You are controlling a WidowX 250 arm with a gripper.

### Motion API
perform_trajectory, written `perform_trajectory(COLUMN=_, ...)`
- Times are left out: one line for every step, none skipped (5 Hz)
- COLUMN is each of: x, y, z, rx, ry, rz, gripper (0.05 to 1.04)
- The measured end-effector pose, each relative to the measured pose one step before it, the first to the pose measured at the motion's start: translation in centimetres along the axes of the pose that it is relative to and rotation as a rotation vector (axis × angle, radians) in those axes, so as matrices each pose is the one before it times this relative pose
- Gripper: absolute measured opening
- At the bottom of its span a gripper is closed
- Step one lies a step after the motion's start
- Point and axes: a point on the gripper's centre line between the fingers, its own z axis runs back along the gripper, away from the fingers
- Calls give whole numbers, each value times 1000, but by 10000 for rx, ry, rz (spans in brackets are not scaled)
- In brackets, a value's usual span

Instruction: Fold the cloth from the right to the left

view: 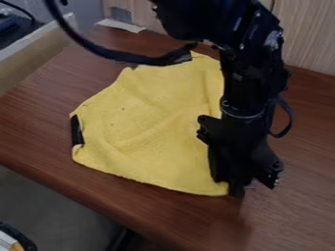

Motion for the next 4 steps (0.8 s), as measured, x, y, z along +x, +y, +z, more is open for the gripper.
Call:
perform_trajectory(x=198, y=86, z=78, rx=139, ry=3, rz=35, gripper=128)
perform_trajectory(x=23, y=-278, z=44, rx=88, ry=5, rz=-77, gripper=70)
perform_trajectory(x=323, y=-43, z=229, rx=-16, ry=-61, rz=-148, gripper=64)
perform_trajectory(x=748, y=-292, z=912, rx=-130, ry=-307, rz=-243, gripper=64)
